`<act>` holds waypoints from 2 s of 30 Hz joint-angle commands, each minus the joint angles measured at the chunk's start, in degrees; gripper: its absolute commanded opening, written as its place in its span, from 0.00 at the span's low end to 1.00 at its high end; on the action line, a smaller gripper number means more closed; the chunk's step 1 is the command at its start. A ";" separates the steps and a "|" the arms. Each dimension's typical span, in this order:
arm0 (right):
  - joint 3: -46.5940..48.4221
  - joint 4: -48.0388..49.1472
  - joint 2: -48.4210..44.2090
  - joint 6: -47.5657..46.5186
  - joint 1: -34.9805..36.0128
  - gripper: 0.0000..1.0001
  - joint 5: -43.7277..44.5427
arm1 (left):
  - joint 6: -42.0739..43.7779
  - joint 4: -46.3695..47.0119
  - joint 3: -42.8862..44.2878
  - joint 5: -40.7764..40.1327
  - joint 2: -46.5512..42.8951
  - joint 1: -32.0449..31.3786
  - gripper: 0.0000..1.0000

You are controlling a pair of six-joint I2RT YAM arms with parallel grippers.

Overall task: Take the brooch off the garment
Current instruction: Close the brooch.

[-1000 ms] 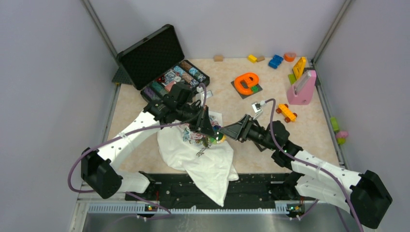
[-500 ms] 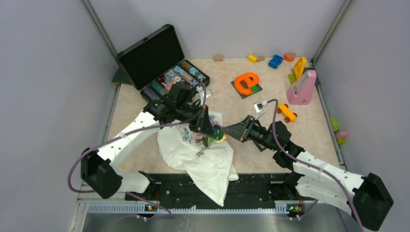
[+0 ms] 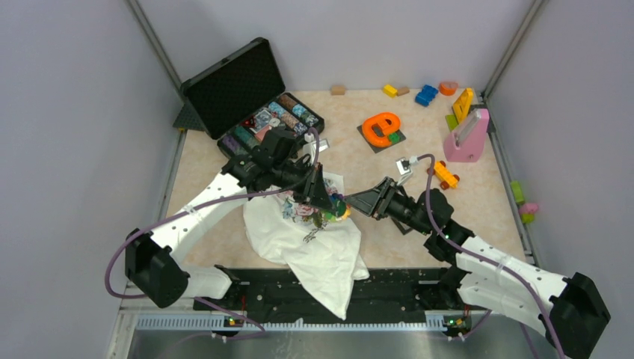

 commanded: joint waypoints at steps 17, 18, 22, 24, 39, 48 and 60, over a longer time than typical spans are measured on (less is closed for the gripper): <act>2.06 5.94 3.93 -0.81 0.75 0.55 -2.85 | 0.34 1.13 -0.84 0.75 -1.97 0.32 0.00; 2.04 6.02 3.85 -0.77 0.78 0.54 -2.87 | 0.34 1.11 -0.87 0.70 -1.96 0.25 0.00; 1.90 5.77 3.48 -0.76 0.85 0.43 -2.89 | 0.34 1.14 -0.85 0.83 -1.87 0.25 0.00; 1.74 5.52 3.22 -0.78 0.89 0.40 -2.72 | 0.34 1.22 -0.85 0.78 -2.02 0.27 0.00; 0.27 3.64 -0.44 -0.60 0.89 0.33 0.17 | 0.09 1.79 -0.93 0.78 -1.89 0.27 0.00; 0.55 3.86 -0.48 -0.68 0.89 0.34 -0.32 | -0.26 2.10 -1.01 1.00 -1.88 0.35 0.00; 2.26 4.76 2.07 -1.12 1.02 0.49 -2.60 | -0.28 2.18 -1.16 1.03 -2.24 0.34 0.00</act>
